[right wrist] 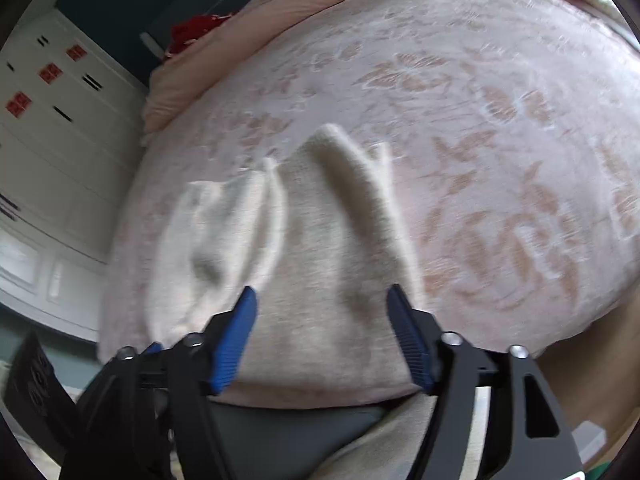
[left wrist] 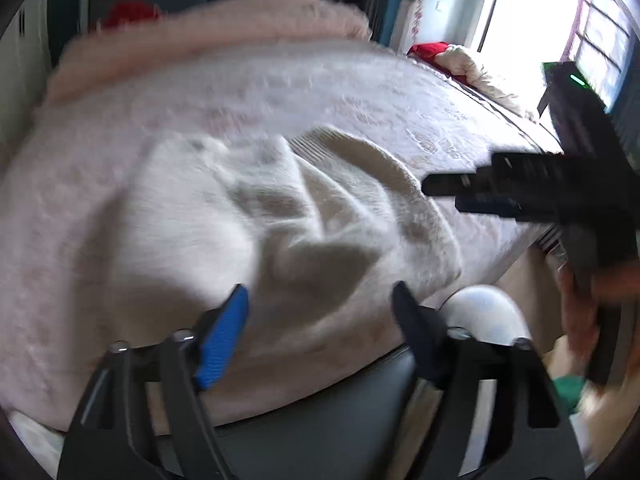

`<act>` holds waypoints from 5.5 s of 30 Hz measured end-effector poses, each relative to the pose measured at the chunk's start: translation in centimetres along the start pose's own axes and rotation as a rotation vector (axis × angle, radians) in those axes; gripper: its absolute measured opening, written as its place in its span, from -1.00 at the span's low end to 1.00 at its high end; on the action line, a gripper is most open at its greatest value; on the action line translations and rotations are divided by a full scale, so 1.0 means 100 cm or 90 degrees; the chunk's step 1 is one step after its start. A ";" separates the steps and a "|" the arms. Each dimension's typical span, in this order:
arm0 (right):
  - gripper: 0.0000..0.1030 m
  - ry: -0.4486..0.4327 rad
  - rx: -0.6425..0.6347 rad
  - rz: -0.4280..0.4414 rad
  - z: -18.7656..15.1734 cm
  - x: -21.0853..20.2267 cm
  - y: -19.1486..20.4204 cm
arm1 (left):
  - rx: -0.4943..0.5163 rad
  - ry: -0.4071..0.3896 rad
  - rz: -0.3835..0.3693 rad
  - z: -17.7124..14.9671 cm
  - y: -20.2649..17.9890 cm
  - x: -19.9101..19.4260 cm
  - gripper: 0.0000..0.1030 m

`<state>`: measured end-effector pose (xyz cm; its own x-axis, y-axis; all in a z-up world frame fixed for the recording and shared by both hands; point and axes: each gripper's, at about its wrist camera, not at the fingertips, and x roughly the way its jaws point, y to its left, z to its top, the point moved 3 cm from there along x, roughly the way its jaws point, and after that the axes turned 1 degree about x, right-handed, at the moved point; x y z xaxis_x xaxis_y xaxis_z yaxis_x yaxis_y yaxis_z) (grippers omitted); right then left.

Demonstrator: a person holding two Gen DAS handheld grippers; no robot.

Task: Fold small clothes

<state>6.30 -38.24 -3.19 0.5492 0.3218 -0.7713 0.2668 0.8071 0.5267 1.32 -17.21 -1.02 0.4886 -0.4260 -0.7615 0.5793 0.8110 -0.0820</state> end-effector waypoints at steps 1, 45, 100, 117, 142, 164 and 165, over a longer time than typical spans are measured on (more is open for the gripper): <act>0.45 0.009 0.005 0.024 0.002 0.008 0.007 | 0.009 -0.009 0.023 -0.004 0.004 -0.007 0.73; -0.18 0.057 -0.011 -0.003 0.041 0.077 0.007 | -0.149 0.055 0.049 -0.003 0.067 -0.014 -0.30; -0.69 0.057 -0.110 -0.188 0.090 0.111 0.005 | -0.106 0.154 0.121 0.014 0.041 0.071 0.28; -0.23 -0.030 -0.075 -0.124 0.016 0.010 0.005 | -0.136 0.158 0.091 0.011 0.050 0.070 0.35; -0.53 -0.074 -0.091 -0.090 0.042 -0.006 0.023 | -0.137 0.109 0.038 0.009 0.042 0.018 0.38; -0.64 0.110 -0.282 -0.024 -0.018 0.088 0.148 | -0.211 0.091 0.094 0.001 0.096 -0.015 0.42; -0.64 0.060 -0.276 -0.032 -0.002 0.069 0.145 | -0.197 0.078 0.092 0.004 0.091 -0.019 0.46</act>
<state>13.82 -24.19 -0.95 0.4639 0.3042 -0.8320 -0.0760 0.9494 0.3048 5.99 -9.16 -0.05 0.4586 -0.2617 -0.8492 0.2755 0.9504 -0.1441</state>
